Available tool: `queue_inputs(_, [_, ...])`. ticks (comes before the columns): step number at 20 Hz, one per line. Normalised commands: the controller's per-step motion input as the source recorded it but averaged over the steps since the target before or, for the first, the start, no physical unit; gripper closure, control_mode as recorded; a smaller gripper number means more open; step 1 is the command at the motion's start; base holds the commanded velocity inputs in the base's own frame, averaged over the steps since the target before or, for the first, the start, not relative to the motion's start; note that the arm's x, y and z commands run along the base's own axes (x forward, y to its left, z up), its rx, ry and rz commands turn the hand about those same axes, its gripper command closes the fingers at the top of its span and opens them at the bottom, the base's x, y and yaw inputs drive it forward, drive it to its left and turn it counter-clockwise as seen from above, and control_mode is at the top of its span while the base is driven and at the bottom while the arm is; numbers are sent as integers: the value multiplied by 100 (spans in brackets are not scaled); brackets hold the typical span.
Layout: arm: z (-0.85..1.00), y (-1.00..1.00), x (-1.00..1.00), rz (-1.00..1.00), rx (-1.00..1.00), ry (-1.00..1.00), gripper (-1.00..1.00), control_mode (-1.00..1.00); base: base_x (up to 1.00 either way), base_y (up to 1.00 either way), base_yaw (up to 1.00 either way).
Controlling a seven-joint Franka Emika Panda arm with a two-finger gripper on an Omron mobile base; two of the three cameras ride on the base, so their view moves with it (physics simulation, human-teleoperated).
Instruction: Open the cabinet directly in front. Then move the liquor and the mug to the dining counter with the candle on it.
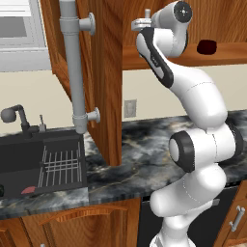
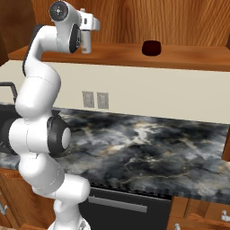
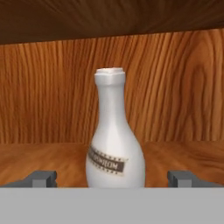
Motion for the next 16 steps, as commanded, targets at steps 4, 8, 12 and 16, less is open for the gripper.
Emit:
queue_inputs(4, [0, 0, 21, 0, 0, 0, -100, -100, 0, 0, 0])
queue_inputs(8, [0, 0, 21, 0, 0, 0, -100, -100, 0, 0, 0])
queue_inputs(12, [0, 0, 23, 0, 0, 0, -100, -100, 0, 0, 0])
queue_inputs(16, [0, 2, 23, 0, 0, 0, -100, -100, 0, 0, 0])
